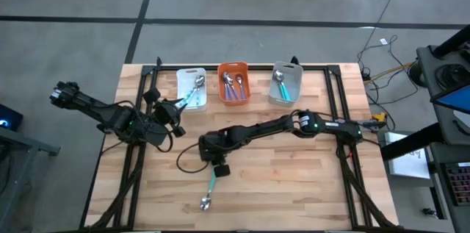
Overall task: Sort silverware by color (type)
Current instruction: Put the green spoon into the gray bin
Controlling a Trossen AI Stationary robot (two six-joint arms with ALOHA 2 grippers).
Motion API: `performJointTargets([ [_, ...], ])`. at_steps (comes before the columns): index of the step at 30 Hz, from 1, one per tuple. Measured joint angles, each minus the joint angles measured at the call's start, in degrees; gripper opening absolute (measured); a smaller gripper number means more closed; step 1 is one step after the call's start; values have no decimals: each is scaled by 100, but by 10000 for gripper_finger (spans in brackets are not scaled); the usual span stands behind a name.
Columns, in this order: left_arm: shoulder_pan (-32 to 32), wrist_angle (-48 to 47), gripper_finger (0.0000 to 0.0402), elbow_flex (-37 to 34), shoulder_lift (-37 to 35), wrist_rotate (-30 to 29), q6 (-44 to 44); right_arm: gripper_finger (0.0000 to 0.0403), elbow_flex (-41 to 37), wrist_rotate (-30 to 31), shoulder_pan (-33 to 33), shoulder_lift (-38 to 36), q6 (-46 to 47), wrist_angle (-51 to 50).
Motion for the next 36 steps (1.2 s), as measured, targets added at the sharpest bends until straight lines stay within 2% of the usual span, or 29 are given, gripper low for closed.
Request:
performJointTargets([
  [9, -1, 0, 78, 0, 0, 2, 0, 67, -29, 547, -30, -294, 70, -1213],
  [23, -2, 2, 78, 0, 0, 4, 20, 68, -35, 597, 287, -581, -167, -657],
  [29, -2, 2, 78, 0, 0, 4, 52, 109, -34, 557, 449, -547, -613, -209],
  [36, 0, 2, 78, 0, 0, 4, 52, 182, -110, -50, 467, -540, -772, -57],
])
